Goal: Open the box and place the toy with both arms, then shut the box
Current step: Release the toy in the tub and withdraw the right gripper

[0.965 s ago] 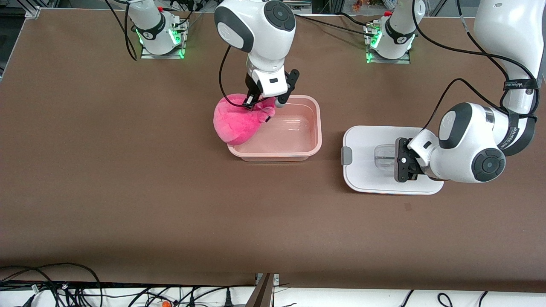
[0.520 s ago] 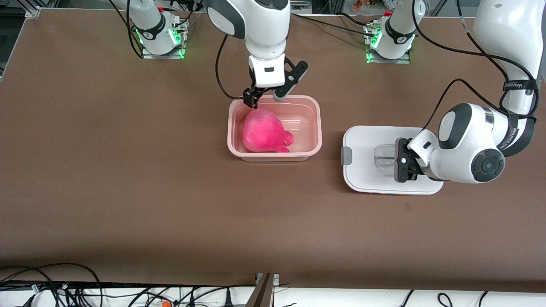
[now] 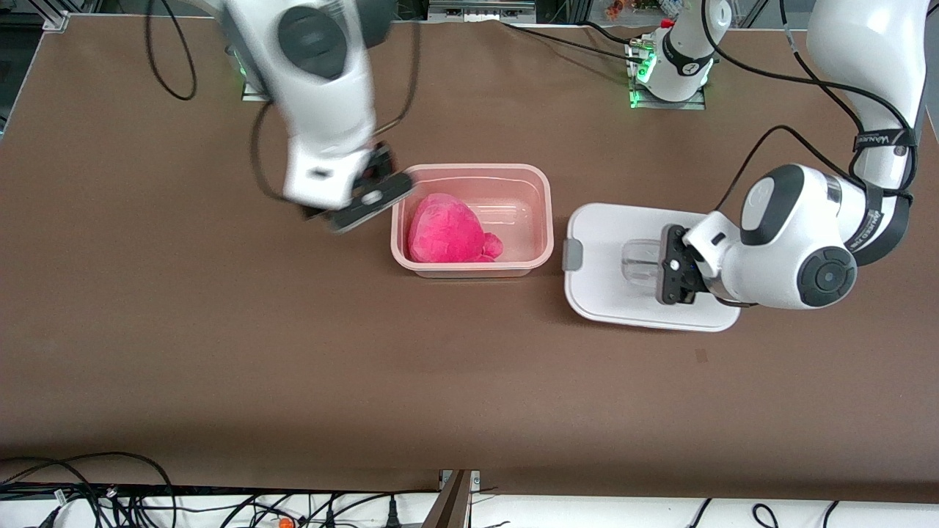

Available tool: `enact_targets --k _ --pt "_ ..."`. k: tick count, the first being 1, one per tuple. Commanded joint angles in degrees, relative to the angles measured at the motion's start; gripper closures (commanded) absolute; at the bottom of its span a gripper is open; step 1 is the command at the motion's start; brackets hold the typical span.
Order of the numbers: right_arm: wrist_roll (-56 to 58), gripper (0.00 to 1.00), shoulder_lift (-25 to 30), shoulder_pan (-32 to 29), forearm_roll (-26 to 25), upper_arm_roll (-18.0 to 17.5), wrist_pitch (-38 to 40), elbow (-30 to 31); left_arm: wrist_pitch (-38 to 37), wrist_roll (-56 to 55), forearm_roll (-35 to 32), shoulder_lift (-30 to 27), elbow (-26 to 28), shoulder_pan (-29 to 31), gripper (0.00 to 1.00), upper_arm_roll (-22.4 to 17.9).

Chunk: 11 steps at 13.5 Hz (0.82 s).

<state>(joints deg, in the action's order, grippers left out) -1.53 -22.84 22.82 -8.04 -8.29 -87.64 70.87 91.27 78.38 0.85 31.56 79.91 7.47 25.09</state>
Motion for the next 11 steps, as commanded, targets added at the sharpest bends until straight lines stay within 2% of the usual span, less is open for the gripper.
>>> enact_targets --k 1,4,5,9,11 --pt "0.5 0.0 1.0 -6.5 6.9 5.4 1.3 -0.2 -6.3 -2.0 2.2 -0.1 -6.9 -0.8 1.0 3.4" --pt "0.6 0.0 1.1 -13.5 7.7 5.9 1.9 -0.1 -6.0 -7.5 10.0 0.3 -7.0 -1.6 1.0 5.2" --pt "0.7 0.0 1.4 -15.2 8.0 6.0 2.6 -0.1 -5.6 -8.7 11.9 0.5 -7.0 -3.9 1.0 5.1" --pt "0.7 0.0 1.5 -19.4 7.6 7.4 4.5 -0.1 -0.3 -18.8 11.3 2.4 -6.6 -14.0 1.0 4.3" --pt "0.7 0.0 2.4 -21.2 7.6 8.2 4.9 0.0 2.5 -25.0 8.3 3.2 -6.6 -19.0 1.0 3.6"
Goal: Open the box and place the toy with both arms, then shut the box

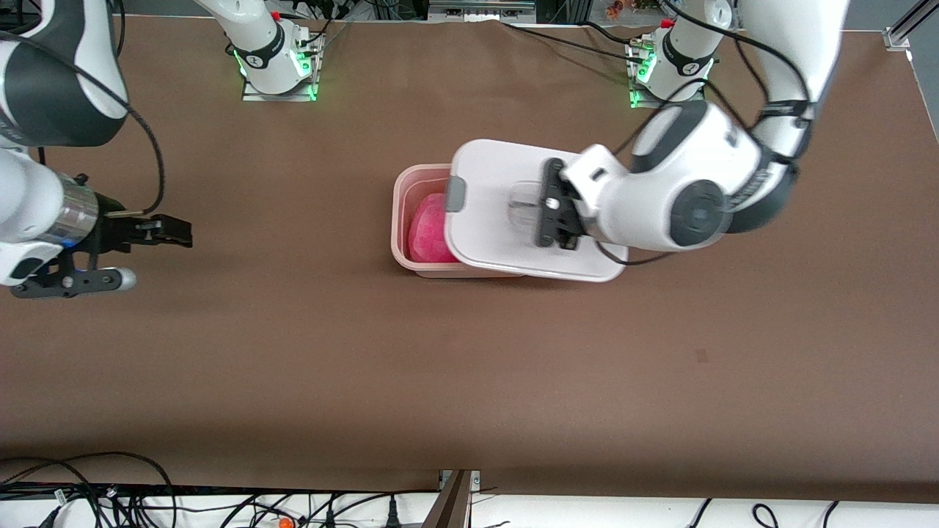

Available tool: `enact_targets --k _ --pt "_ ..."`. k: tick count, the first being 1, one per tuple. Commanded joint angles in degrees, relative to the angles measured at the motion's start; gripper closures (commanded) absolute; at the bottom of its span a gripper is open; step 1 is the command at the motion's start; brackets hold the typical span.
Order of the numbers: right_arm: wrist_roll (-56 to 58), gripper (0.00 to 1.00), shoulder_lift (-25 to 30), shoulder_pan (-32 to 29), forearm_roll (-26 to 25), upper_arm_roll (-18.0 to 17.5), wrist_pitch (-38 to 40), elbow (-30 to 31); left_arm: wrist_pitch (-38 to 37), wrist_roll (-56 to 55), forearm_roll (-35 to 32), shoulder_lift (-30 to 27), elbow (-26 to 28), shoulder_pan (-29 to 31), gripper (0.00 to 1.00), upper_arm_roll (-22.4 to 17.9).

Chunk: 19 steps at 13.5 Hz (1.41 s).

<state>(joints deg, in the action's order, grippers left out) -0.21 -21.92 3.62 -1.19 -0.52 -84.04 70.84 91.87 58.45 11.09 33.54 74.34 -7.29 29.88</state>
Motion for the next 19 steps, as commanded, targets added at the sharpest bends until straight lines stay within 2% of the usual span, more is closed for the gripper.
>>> enact_targets --k 1,4,9,16,19 --pt "-0.6 0.0 2.3 -2.1 0.8 1.6 1.2 0.3 3.1 -7.5 -3.1 1.7 -1.0 -6.1 1.0 -1.2" --pt "-0.3 0.0 7.8 -2.3 0.2 4.6 2.1 5.4 7.3 -11.5 -5.8 3.6 -0.7 -10.0 1.0 -1.2" --pt "1.2 0.0 14.8 -2.3 0.7 7.1 1.9 14.4 13.0 -14.3 -11.7 6.4 -0.2 -13.2 1.0 -1.2" --pt "1.4 0.0 18.4 -1.9 0.7 7.0 1.9 15.6 13.2 -14.6 -12.1 7.8 0.8 -13.0 1.0 -2.1" --pt "1.4 0.0 18.2 -1.8 0.3 7.0 1.5 15.6 13.2 -15.2 -12.1 7.8 0.8 -13.3 1.0 -2.1"
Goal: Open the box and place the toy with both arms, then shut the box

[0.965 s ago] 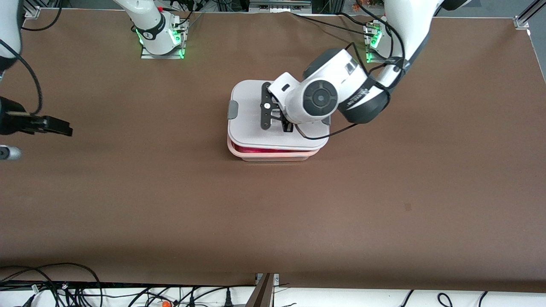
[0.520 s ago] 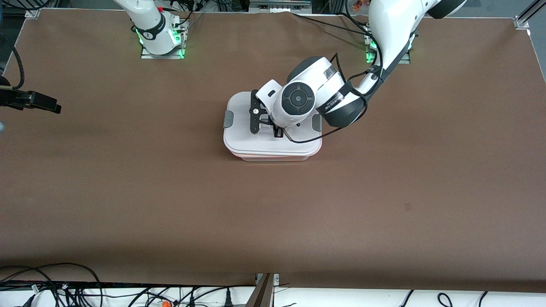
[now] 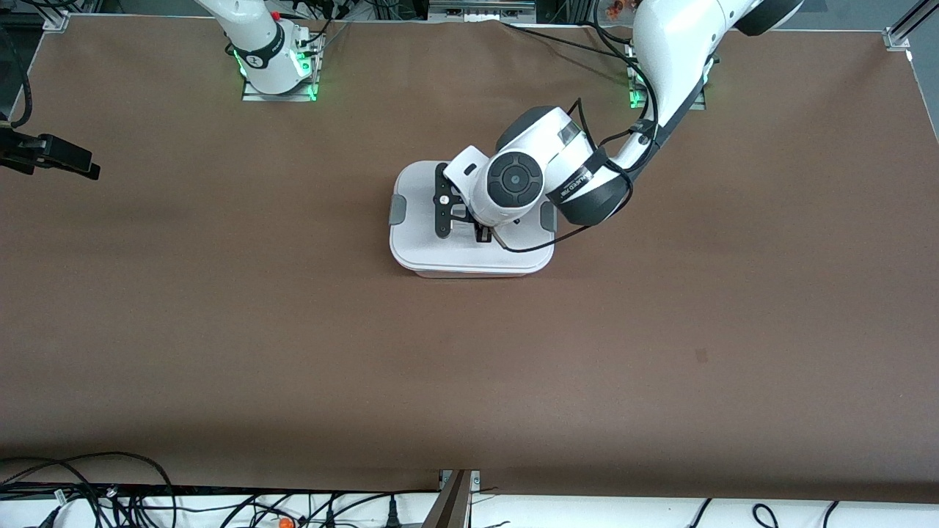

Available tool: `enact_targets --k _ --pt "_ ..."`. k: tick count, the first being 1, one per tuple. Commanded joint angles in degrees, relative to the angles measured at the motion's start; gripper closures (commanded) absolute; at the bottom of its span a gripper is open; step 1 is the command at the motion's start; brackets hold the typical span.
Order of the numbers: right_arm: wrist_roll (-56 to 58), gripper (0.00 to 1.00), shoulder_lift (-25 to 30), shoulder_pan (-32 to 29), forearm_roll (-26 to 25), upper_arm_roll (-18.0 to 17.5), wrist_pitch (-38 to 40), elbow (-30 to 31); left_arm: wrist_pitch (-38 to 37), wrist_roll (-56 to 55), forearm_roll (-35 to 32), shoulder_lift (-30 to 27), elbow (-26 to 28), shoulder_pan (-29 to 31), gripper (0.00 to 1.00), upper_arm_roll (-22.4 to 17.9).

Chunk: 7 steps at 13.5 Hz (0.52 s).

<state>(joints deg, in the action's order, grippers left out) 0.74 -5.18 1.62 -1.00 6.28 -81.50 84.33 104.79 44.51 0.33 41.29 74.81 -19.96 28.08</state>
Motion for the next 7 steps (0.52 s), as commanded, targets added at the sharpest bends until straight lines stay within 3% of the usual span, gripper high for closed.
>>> enact_targets --k 1,7 --pt "0.4 0.0 1.5 0.3 0.1 0.2 -0.9 2.2 0.3 -2.0 -1.3 0.1 0.7 -0.6 1.0 -0.3" --pt "2.7 0.0 0.1 0.4 0.2 0.1 -0.2 1.0 0.3 -4.4 -1.4 0.2 1.2 -1.5 1.0 -0.4"
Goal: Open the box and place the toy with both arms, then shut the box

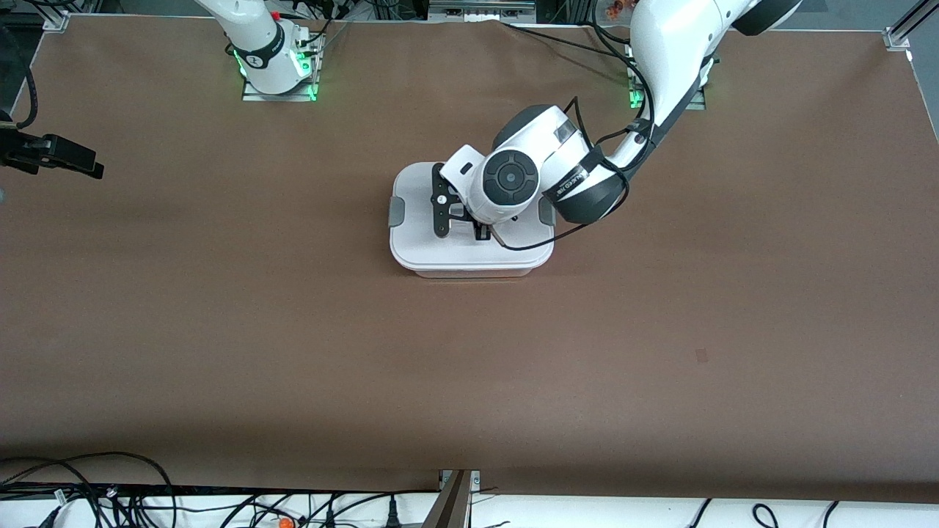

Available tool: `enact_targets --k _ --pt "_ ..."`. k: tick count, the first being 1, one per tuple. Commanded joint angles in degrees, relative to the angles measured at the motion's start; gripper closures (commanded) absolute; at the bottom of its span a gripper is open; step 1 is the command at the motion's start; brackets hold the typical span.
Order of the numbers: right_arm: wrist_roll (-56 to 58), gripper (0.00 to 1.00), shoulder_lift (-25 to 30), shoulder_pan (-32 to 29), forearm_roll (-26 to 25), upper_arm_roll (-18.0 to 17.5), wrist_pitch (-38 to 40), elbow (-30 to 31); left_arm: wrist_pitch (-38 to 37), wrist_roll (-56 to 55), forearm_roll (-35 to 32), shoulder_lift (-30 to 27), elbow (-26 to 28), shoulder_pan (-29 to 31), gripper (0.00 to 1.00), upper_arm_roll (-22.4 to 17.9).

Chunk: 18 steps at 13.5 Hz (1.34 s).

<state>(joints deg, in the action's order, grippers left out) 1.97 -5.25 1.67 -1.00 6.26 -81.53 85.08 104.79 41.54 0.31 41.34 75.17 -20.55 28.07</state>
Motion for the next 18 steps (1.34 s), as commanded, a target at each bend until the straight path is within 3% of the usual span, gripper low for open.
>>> enact_targets --k 1,16,17,18 --pt "1.5 0.0 -0.6 0.4 0.1 0.2 -0.2 -0.1 0.3 -1.5 -1.4 0.2 0.9 -0.9 1.0 -0.4" --pt "1.5 0.0 -0.9 1.0 0.4 -0.2 -0.8 -0.3 -0.4 -1.1 -1.4 0.1 1.6 0.0 1.0 -1.3" --pt "1.5 0.0 -0.9 1.0 0.5 -0.1 -0.8 -0.3 -0.4 -1.3 -1.4 0.0 1.6 0.0 0.81 -1.3" --pt "1.6 0.0 -0.9 1.0 0.5 -0.1 -0.8 -0.3 -0.4 -1.5 -1.4 -0.3 1.6 0.1 0.01 -1.3"
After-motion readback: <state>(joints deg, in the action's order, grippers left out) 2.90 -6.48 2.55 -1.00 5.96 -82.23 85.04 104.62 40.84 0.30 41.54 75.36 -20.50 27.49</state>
